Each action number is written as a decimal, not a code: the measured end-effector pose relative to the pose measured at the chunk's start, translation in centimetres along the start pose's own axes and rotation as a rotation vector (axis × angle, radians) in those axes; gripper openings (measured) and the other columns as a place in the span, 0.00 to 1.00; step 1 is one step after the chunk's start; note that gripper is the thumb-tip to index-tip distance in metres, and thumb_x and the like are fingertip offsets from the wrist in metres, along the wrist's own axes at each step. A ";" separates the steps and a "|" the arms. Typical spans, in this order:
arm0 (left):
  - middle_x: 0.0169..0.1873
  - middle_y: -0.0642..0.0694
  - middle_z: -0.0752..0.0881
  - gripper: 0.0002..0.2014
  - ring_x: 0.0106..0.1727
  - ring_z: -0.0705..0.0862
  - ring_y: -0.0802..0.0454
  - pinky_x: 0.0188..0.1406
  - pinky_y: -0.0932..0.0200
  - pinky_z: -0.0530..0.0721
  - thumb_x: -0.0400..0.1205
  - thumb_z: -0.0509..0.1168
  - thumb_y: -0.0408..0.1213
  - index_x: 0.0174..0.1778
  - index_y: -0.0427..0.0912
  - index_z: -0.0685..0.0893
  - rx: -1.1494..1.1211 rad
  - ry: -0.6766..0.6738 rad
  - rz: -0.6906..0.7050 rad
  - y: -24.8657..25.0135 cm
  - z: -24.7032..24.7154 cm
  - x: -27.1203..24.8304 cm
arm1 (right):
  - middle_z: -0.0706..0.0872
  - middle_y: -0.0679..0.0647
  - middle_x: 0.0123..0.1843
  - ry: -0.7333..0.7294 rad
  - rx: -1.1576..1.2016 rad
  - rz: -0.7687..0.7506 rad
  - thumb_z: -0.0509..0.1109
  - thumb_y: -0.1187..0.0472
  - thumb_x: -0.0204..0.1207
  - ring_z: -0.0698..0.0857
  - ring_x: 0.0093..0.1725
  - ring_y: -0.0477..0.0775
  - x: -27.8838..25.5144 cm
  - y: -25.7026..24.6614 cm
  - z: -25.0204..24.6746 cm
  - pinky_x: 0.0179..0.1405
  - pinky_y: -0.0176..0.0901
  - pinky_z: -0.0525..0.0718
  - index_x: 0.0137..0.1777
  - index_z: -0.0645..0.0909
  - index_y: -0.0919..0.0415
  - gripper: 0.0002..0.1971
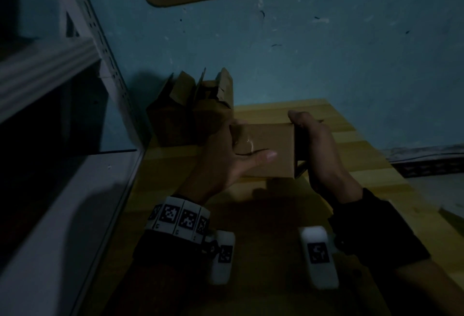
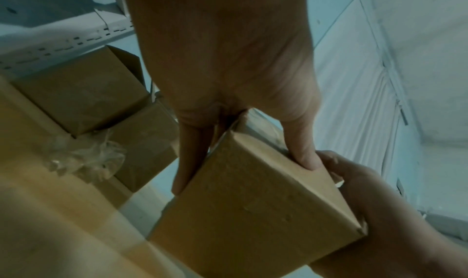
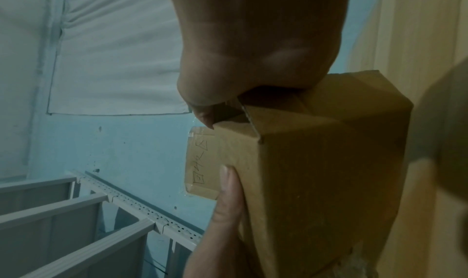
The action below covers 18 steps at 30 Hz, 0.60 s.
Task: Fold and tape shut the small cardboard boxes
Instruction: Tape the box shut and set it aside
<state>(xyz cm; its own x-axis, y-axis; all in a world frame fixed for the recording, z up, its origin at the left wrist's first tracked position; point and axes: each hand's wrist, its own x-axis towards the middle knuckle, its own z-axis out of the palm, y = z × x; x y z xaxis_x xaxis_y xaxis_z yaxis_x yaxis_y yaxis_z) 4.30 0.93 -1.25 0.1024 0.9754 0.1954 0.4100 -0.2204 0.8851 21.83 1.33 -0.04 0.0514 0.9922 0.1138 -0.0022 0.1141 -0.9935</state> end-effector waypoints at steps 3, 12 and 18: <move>0.58 0.60 0.79 0.41 0.60 0.81 0.56 0.63 0.43 0.84 0.66 0.77 0.63 0.72 0.55 0.69 0.031 -0.038 0.005 0.0 0.0 0.0 | 0.83 0.49 0.30 0.015 0.029 0.009 0.63 0.45 0.85 0.86 0.32 0.53 0.0 -0.1 -0.2 0.18 0.36 0.76 0.34 0.77 0.54 0.20; 0.57 0.59 0.75 0.29 0.60 0.80 0.55 0.61 0.49 0.83 0.81 0.71 0.42 0.73 0.55 0.64 0.063 -0.140 0.040 0.3 -0.5 0.3 | 0.76 0.48 0.27 0.060 0.105 0.007 0.66 0.48 0.83 0.81 0.32 0.55 0.4 0.5 -0.4 0.16 0.34 0.71 0.29 0.72 0.52 0.20; 0.54 0.60 0.75 0.27 0.55 0.81 0.64 0.59 0.56 0.82 0.85 0.67 0.38 0.76 0.50 0.62 0.090 -0.184 0.065 0.5 -0.8 0.2 | 0.76 0.48 0.30 0.053 0.100 -0.008 0.66 0.44 0.80 0.80 0.34 0.54 0.7 0.7 -0.4 0.28 0.39 0.74 0.29 0.73 0.49 0.19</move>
<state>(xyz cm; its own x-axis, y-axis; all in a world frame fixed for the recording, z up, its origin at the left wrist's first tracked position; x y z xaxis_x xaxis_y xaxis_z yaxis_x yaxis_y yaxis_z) 3.80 1.02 -0.46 0.2916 0.9426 0.1628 0.4756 -0.2906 0.8303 22.30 2.09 -0.67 0.1043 0.9874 0.1190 -0.1013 0.1296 -0.9864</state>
